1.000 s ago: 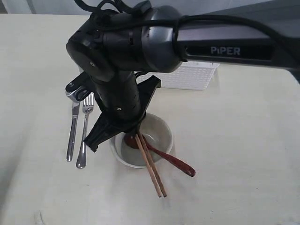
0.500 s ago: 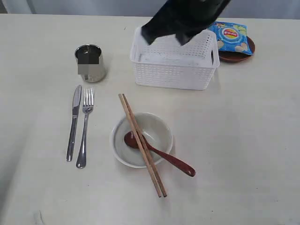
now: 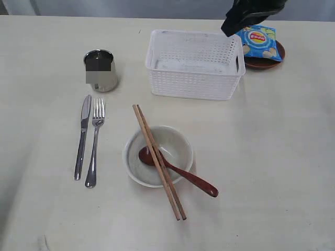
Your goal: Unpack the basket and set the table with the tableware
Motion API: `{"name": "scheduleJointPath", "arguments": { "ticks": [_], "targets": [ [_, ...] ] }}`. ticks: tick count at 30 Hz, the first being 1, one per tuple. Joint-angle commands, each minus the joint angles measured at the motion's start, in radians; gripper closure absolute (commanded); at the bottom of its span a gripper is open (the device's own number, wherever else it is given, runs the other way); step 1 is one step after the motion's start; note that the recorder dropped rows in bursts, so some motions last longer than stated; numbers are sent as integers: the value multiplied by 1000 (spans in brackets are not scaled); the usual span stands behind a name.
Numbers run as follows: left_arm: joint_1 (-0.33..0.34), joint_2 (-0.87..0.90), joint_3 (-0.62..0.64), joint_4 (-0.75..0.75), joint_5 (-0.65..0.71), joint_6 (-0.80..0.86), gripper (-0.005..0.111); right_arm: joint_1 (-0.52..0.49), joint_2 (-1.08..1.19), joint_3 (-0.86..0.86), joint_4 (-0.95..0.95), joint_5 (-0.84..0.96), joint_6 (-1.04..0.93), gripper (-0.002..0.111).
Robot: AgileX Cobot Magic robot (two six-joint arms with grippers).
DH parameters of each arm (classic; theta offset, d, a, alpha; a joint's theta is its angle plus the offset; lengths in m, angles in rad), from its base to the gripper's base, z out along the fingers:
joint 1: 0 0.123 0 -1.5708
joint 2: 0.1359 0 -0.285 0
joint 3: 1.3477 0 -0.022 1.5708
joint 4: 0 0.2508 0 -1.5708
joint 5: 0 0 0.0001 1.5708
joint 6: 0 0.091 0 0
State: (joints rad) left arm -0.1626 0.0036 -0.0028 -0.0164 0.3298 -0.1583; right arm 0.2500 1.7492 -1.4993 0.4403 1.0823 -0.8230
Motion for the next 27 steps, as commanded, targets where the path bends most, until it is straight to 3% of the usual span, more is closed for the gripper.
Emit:
{"name": "scheduleJointPath", "arguments": {
  "ticks": [1, 3, 6, 10, 23, 27],
  "targets": [
    [1, -4, 3, -3, -11, 1, 107, -16, 110, 1, 98, -3, -213, 102],
    [1, -4, 3, -3, -11, 1, 107, -7, 149, 1, 103, -5, -313, 91],
    [1, -4, 3, -3, -11, 1, 107, 5, 201, 1, 106, -42, -442, 65],
    [1, -4, 3, -3, -11, 1, 107, 25, 234, 1, 110, -125, -449, 42],
    [1, -4, 3, -3, -11, 1, 107, 103, 307, 1, -6, -264, -472, 42],
    [1, -4, 3, -3, -11, 1, 107, 103, 343, 1, -21, -260, -472, 55]
  ]
}}
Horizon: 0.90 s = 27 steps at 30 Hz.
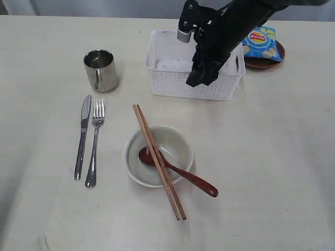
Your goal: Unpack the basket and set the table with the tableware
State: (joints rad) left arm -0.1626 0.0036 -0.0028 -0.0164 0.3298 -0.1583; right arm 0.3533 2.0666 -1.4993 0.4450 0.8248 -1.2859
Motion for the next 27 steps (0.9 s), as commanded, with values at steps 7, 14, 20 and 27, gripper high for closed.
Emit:
{"name": "scheduleJointPath", "arguments": {
  "ticks": [7, 14, 20, 27],
  "targets": [
    [1, -4, 3, -3, -11, 1, 107, 21, -32, -34, -112, -42, -8, 108],
    [1, -4, 3, -3, -11, 1, 107, 27, -153, -174, -117, -42, 67, 109],
    [1, -4, 3, -3, -11, 1, 107, -44, -162, -295, -375, -74, 441, 109],
    [1, -4, 3, -3, -11, 1, 107, -257, -64, -303, -608, -101, 896, 109]
  ]
}}
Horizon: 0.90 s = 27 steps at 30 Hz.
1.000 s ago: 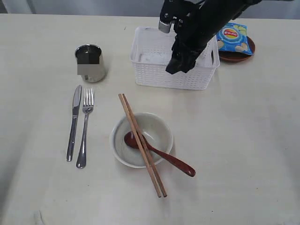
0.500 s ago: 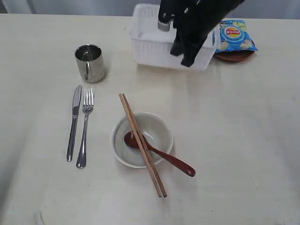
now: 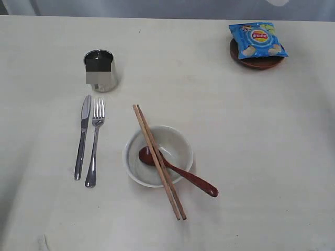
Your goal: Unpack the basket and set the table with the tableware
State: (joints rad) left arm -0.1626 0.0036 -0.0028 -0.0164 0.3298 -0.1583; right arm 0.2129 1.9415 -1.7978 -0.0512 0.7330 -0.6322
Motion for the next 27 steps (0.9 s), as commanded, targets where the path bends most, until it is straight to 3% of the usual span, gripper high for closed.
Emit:
{"name": "scheduleJointPath", "arguments": {
  "ticks": [1, 9, 16, 27],
  "targets": [
    [1, -4, 3, -3, -11, 1, 107, -143, 79, -4, -112, 0, 278, 109],
    [1, -4, 3, -3, -11, 1, 107, -267, 245, -4, -148, 29, 419, 109],
    [1, -4, 3, -3, -11, 1, 107, -264, 348, -4, -216, 27, 505, 109],
    [1, -4, 3, -3, -11, 1, 107, -186, 409, -118, -22, 109, 426, 109]
  ]
}}
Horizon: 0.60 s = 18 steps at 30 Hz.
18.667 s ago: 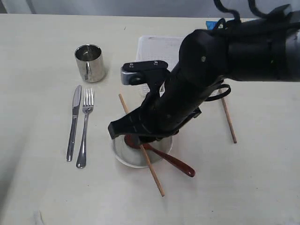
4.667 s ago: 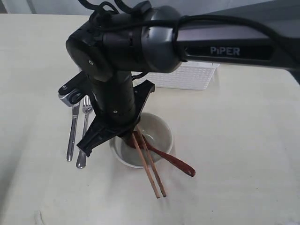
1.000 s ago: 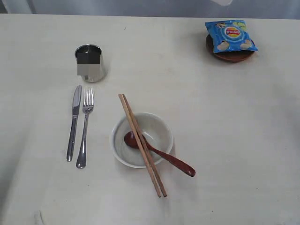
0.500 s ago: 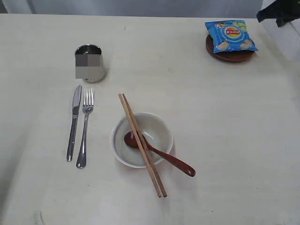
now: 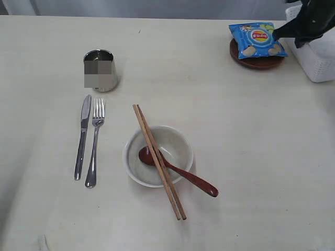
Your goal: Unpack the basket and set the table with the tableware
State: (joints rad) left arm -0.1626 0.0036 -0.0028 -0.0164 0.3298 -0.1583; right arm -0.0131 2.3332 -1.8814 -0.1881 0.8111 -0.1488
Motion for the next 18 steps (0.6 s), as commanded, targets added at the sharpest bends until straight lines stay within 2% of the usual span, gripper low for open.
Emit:
{"name": "scheduleJointPath", "arguments": {
  "ticks": [1, 12, 18],
  "targets": [
    [1, -4, 3, -3, -11, 1, 107, 52, 18, -42, 133, 35, -67, 109],
    [1, -4, 3, -3, -11, 1, 107, 172, 22, -58, 196, 133, -102, 109],
    [1, -4, 3, -3, -11, 1, 107, 238, 22, -58, 301, 191, -102, 109]
  ]
}}
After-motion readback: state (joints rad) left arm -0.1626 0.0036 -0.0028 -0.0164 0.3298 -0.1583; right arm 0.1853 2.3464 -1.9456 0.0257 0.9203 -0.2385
